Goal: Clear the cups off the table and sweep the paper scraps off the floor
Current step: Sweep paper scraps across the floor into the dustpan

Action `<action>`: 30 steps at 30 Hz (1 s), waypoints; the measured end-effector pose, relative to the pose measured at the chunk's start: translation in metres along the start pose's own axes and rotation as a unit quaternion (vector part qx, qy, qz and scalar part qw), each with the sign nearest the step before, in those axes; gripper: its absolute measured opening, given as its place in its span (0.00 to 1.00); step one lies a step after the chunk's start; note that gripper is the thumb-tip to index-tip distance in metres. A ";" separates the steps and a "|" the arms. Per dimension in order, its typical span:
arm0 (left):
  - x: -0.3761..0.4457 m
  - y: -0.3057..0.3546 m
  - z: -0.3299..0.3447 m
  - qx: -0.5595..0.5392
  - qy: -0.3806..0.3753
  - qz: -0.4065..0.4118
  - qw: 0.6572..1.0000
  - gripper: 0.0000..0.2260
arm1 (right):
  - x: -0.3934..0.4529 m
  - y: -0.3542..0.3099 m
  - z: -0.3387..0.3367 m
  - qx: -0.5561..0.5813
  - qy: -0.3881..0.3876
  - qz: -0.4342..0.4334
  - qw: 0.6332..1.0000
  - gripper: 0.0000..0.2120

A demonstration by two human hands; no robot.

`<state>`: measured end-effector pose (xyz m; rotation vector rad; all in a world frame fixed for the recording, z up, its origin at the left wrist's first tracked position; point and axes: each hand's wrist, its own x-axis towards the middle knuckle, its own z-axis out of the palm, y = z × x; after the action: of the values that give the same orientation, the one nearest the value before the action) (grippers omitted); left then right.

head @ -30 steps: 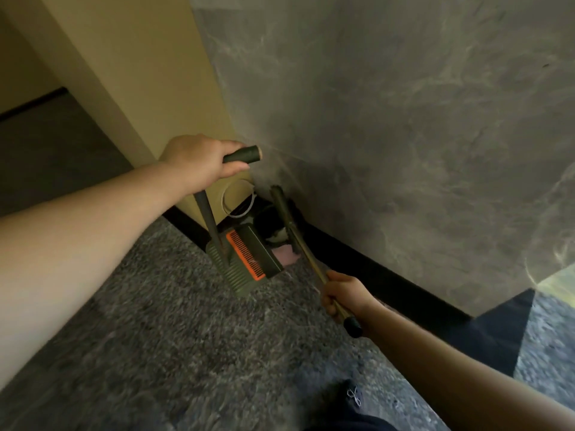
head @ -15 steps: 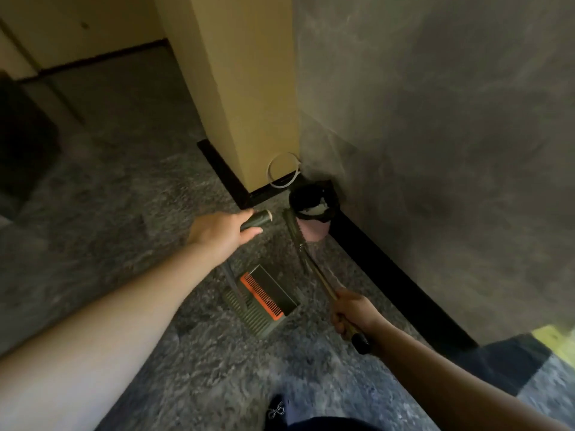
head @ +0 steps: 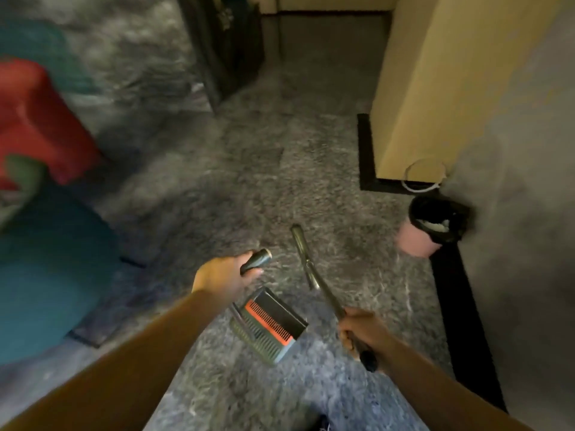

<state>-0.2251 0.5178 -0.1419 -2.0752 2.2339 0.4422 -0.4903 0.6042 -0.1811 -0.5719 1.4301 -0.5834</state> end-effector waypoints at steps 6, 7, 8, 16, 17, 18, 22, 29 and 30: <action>-0.110 -0.101 0.023 -0.092 0.029 -0.134 0.986 0.19 | -0.001 0.027 0.080 -0.131 -0.084 0.018 0.988 0.06; -0.133 -0.119 0.027 -0.094 0.038 -0.160 0.982 0.19 | -0.004 0.033 0.098 -0.156 -0.097 0.017 0.983 0.06; -0.154 -0.134 0.031 -0.099 0.049 -0.182 0.977 0.19 | -0.007 0.038 0.114 -0.175 -0.105 0.016 0.979 0.07; -0.340 -0.231 0.061 -0.183 0.125 -0.358 0.907 0.17 | -0.050 0.094 0.246 -0.280 -0.183 0.048 0.941 0.11; -0.363 -0.240 0.066 -0.191 0.131 -0.386 0.893 0.17 | -0.054 0.106 0.263 -0.291 -0.189 0.055 0.936 0.13; -0.383 -0.248 0.070 -0.198 0.133 -0.410 0.880 0.16 | -0.058 0.116 0.276 -0.303 -0.194 0.064 0.931 0.14; -0.455 -0.279 0.089 -0.224 0.140 -0.486 0.833 0.13 | -0.084 0.152 0.335 -0.357 -0.239 0.096 0.898 0.09; -0.536 -0.325 0.118 -0.259 0.137 -0.569 0.768 0.12 | -0.121 0.187 0.440 -0.418 -0.300 0.112 0.850 0.06; -0.546 -0.333 0.122 -0.267 0.142 -0.583 0.754 0.13 | -0.122 0.191 0.458 -0.428 -0.312 0.115 0.840 0.07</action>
<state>0.1343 1.0584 -0.1848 -3.4047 0.4247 0.6674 -0.0344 0.8337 -0.1940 -1.1461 1.0364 0.4740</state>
